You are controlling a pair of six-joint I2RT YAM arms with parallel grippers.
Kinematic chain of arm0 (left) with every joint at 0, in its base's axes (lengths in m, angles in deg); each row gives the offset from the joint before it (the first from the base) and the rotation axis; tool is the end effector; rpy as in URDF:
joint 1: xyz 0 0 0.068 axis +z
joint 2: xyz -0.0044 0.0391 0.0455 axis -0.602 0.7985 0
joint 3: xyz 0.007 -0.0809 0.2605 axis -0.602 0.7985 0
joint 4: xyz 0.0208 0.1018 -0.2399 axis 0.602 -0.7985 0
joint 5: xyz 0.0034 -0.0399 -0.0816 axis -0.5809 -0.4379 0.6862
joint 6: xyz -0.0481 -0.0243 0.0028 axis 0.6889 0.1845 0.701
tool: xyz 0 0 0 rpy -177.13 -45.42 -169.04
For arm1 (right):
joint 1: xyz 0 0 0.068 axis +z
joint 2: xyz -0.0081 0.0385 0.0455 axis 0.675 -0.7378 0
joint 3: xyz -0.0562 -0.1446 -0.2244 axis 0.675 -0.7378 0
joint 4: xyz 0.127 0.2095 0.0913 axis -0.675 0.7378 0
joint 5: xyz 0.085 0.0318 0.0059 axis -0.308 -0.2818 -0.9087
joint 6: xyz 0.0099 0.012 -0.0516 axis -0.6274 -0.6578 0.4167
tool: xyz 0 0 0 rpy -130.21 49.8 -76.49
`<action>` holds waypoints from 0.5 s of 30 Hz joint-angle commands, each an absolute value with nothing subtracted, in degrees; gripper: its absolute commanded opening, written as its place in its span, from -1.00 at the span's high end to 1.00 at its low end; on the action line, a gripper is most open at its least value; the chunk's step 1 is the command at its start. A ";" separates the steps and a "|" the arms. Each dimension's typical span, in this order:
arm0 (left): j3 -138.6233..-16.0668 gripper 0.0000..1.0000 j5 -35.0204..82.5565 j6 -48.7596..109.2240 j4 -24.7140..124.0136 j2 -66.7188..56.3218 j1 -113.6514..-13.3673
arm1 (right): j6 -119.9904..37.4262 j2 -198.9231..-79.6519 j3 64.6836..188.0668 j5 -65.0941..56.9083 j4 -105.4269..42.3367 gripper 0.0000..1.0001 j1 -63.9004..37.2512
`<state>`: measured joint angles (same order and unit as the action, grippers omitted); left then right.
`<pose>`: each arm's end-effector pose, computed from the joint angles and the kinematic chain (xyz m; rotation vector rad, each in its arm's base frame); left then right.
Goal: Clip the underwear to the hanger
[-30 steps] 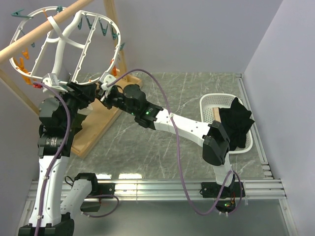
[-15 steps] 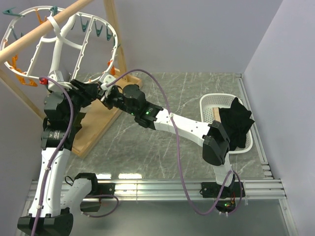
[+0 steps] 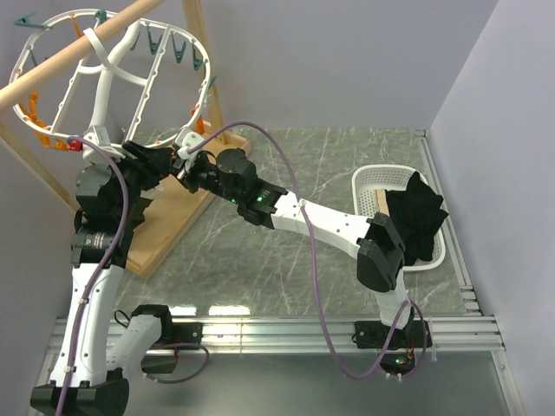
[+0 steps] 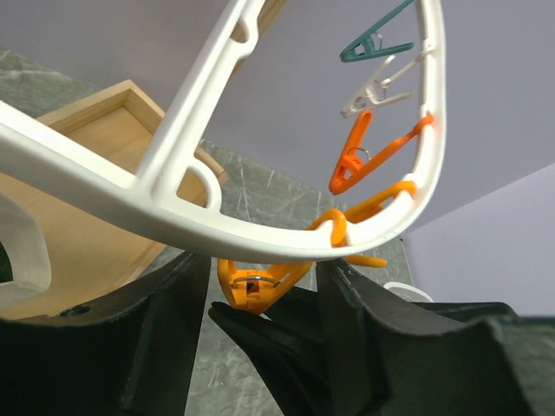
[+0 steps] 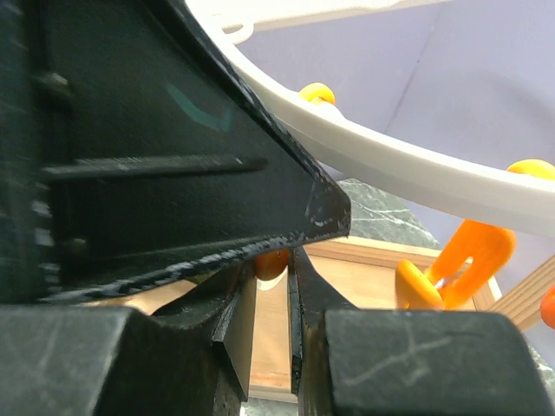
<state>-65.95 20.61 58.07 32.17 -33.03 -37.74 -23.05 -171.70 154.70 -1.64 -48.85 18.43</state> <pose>0.1761 -0.0055 0.4186 -0.4774 1.5723 -0.6110 0.2333 0.4256 0.3879 -0.9411 1.1584 0.7684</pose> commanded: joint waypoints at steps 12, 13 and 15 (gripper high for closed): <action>-67.05 0.06 17.27 56.18 40.95 -34.73 -37.45 | -23.22 -169.04 154.54 -3.48 -52.27 1.00 19.34; -67.05 0.07 17.09 56.18 40.87 -34.46 -37.45 | -23.04 -168.86 154.37 -3.66 -52.44 1.00 19.25; -67.23 0.06 17.00 56.71 40.08 -34.03 -37.36 | -23.04 -168.86 154.36 -3.75 -52.36 1.00 19.25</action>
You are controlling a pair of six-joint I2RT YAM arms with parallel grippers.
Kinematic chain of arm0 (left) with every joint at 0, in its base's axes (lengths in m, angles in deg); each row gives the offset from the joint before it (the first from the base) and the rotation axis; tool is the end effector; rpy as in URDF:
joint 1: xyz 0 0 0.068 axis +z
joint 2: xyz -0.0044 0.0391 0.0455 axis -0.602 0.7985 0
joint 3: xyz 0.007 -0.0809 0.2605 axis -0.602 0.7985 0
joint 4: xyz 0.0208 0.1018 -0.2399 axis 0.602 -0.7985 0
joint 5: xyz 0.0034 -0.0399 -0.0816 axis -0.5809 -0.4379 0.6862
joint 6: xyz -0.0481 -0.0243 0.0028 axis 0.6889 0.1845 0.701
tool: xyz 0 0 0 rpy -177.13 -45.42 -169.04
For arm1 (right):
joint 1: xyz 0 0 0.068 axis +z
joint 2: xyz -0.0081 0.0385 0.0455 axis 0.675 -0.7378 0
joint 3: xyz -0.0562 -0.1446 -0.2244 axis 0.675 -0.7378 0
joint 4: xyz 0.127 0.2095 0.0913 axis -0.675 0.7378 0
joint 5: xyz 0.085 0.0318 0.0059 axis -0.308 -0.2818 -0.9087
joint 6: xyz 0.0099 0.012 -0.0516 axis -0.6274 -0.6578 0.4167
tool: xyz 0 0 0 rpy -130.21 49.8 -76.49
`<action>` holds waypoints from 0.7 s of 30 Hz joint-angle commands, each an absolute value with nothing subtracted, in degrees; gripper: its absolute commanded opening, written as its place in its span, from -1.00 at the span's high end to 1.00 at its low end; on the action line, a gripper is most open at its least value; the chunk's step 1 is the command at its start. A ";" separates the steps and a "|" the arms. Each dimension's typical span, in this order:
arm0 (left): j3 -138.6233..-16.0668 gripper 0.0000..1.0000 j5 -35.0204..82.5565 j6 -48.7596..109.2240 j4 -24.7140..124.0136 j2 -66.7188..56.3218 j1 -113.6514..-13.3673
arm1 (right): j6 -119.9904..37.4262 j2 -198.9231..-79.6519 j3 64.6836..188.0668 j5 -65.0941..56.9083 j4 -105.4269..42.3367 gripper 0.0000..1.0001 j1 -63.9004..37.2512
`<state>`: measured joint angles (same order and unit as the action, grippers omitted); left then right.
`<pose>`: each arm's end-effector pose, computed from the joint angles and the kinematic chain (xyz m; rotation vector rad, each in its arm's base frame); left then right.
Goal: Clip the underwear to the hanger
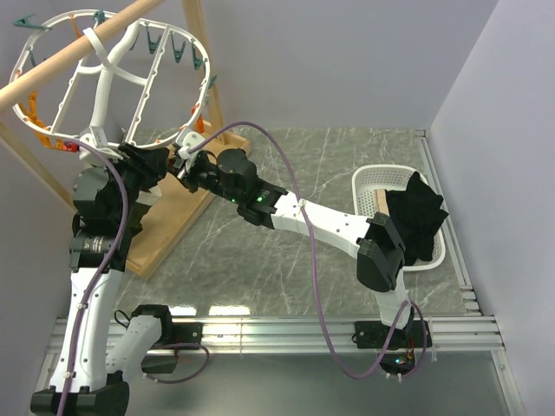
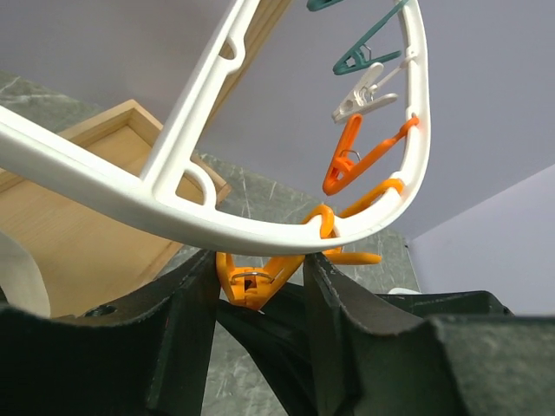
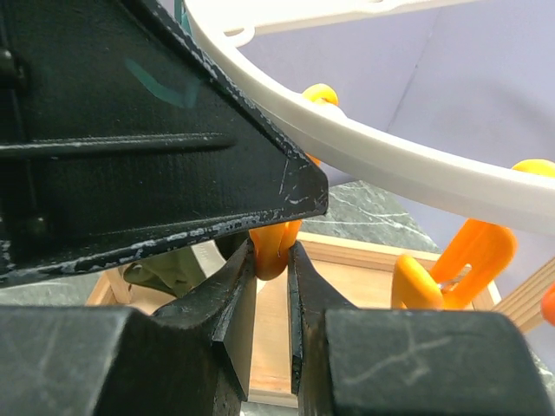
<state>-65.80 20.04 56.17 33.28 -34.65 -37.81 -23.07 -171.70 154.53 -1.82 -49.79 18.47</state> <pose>0.1677 -0.0052 0.4242 -0.4415 1.5316 -0.5858 0.2329 0.4257 0.3886 -0.9358 1.1456 0.7739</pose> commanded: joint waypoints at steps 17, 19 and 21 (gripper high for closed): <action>-67.49 0.99 17.70 57.68 39.46 -34.11 -37.36 | -23.22 -167.90 152.17 -5.33 -51.04 0.22 18.72; -67.75 0.99 18.14 57.50 39.46 -33.94 -37.36 | -23.91 -167.11 150.25 -6.37 -50.95 -0.03 17.93; -67.84 0.99 18.41 57.50 39.55 -34.11 -37.36 | -25.41 -166.32 148.40 -8.04 -51.56 -0.14 16.97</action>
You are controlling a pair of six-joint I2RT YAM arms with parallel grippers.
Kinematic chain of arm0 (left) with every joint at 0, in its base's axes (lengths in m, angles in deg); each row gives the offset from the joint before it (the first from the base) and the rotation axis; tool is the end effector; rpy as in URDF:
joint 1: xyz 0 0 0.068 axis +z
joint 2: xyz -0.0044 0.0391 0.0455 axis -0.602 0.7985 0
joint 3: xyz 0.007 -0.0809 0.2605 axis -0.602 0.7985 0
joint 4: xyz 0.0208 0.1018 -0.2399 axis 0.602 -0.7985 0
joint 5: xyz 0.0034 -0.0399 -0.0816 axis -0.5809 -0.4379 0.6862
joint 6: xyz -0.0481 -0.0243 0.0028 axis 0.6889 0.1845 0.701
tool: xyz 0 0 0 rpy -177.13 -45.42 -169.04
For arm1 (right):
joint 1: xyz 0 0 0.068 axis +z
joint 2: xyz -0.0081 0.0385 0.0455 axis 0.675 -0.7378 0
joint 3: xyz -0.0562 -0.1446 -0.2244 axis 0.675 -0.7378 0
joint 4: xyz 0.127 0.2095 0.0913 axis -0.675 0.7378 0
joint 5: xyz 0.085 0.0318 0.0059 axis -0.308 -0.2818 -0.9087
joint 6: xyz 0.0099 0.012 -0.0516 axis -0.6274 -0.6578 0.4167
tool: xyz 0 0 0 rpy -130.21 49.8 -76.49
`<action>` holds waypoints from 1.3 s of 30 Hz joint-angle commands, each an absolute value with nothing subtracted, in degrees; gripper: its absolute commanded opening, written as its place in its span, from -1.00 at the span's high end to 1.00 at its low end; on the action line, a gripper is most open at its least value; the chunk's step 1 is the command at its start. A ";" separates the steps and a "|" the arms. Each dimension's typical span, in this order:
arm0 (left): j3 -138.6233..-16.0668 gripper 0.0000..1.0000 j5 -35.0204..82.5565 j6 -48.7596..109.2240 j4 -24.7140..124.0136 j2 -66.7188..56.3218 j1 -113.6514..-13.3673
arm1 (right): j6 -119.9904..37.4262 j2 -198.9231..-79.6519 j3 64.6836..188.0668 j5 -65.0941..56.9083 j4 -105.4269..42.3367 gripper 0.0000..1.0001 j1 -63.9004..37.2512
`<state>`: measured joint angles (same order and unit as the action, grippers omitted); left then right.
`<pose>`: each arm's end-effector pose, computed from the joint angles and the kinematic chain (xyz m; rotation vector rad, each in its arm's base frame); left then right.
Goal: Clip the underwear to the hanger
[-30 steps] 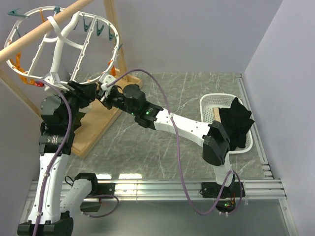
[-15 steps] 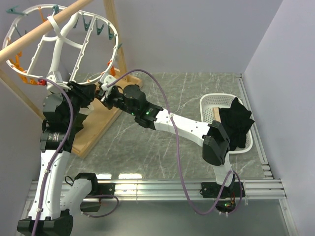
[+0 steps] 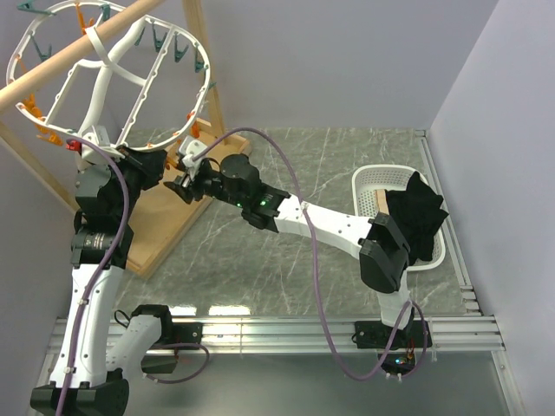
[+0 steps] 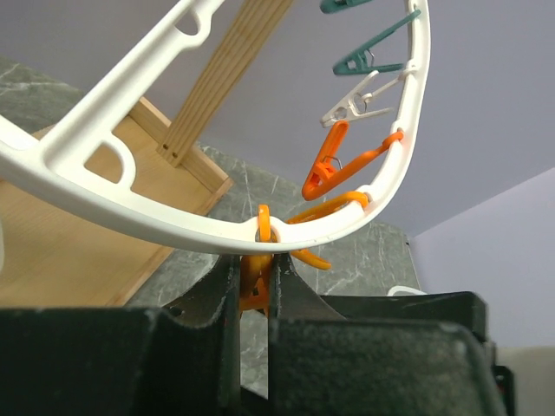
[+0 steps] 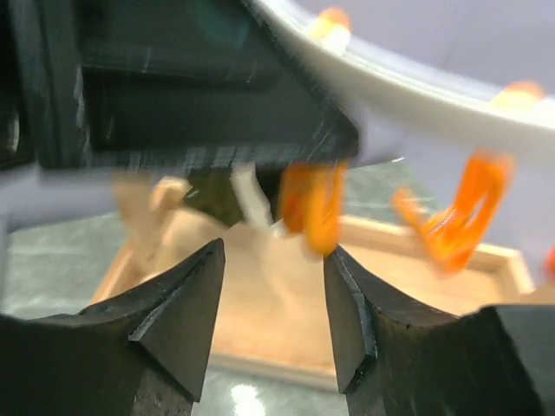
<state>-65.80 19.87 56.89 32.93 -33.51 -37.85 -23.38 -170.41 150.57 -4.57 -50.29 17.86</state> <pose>0.1739 -0.0053 0.4205 -0.4621 1.5539 -0.5896 0.2336 0.4200 0.3751 -0.9825 1.1631 0.7973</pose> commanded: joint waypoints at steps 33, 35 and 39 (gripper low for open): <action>-70.39 0.99 24.03 59.52 38.76 -32.44 -37.36 | -70.77 -193.99 151.98 -27.13 -88.91 -0.15 11.77; -70.22 0.99 23.94 59.70 38.85 -32.44 -37.36 | -70.94 -195.13 152.78 -24.94 -89.09 -0.15 12.56; -70.21 0.99 24.21 59.52 38.06 -32.35 -37.27 | -71.29 -198.12 155.15 -22.30 -90.06 -0.16 13.18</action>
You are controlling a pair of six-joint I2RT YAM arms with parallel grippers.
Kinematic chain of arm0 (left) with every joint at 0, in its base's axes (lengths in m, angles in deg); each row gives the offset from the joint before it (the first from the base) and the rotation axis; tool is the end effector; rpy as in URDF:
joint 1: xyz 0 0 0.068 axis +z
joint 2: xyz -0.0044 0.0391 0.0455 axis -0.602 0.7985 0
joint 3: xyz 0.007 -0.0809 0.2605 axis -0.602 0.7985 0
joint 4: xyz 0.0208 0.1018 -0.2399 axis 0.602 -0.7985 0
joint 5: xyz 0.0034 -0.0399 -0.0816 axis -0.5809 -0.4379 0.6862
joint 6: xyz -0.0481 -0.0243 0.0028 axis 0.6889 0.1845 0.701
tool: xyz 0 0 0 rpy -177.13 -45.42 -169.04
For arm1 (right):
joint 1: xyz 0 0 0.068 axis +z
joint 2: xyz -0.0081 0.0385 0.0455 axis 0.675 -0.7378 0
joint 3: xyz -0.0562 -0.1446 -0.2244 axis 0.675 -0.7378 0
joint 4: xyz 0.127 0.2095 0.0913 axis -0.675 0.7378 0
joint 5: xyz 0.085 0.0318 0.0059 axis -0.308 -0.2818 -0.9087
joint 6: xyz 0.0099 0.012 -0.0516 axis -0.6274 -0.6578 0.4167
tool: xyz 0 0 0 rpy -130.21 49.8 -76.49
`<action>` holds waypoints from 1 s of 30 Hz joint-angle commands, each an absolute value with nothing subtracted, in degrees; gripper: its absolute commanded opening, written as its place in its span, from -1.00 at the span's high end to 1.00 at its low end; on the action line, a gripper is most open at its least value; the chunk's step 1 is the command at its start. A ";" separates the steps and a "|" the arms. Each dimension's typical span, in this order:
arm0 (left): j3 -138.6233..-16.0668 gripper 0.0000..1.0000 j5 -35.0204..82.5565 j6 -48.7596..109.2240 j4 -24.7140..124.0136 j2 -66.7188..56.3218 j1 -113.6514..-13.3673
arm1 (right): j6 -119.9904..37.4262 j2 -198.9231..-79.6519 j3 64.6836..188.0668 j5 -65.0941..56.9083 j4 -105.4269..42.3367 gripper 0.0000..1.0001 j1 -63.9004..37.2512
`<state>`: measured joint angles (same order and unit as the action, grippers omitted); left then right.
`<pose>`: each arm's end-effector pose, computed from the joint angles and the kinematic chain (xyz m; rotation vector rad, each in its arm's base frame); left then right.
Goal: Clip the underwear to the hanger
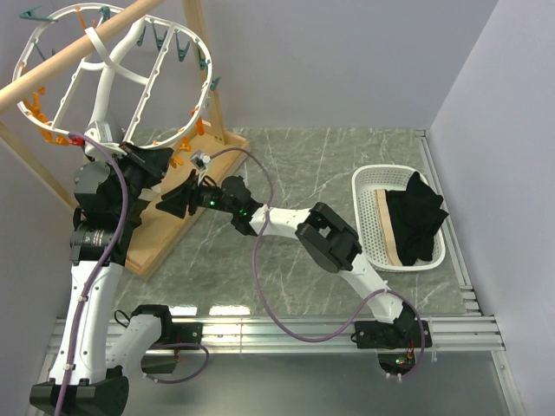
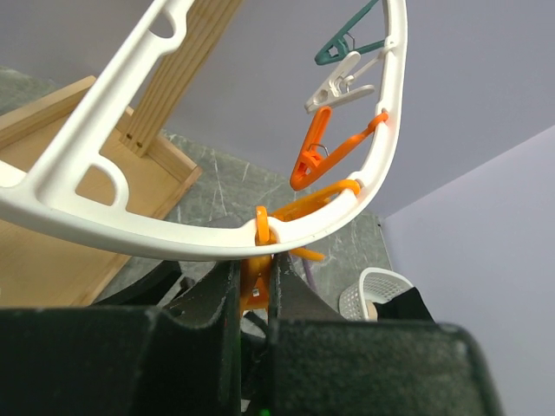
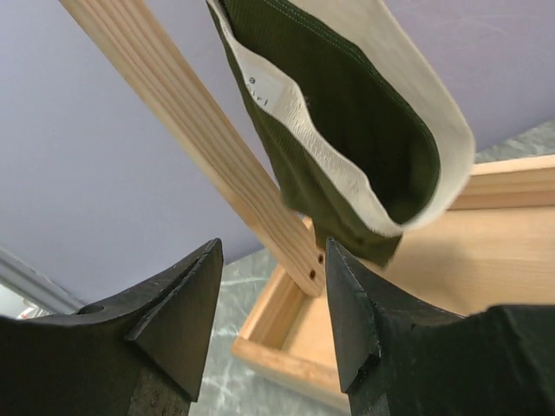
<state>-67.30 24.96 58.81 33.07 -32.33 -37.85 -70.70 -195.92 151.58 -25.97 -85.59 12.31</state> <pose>0.1768 -0.0085 0.4263 -0.4200 1.5689 -0.6859 0.3018 0.4577 0.2221 -0.7335 1.3386 1.6423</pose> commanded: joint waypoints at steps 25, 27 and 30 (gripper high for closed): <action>-69.42 0.99 27.81 61.37 38.32 -31.12 -37.36 | -76.21 -206.74 162.27 -24.14 -90.24 -0.27 13.10; -69.34 0.99 28.16 61.63 38.49 -30.95 -37.36 | -76.74 -207.36 162.89 -24.49 -89.97 -0.29 13.10; -69.60 0.99 29.21 62.16 39.02 -30.51 -37.36 | -77.53 -208.06 164.20 -24.49 -88.75 -0.31 12.83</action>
<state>-67.30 27.98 60.48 34.29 -30.98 -37.83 -76.07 -206.30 161.13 -24.09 -87.10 13.38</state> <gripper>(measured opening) 0.114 0.651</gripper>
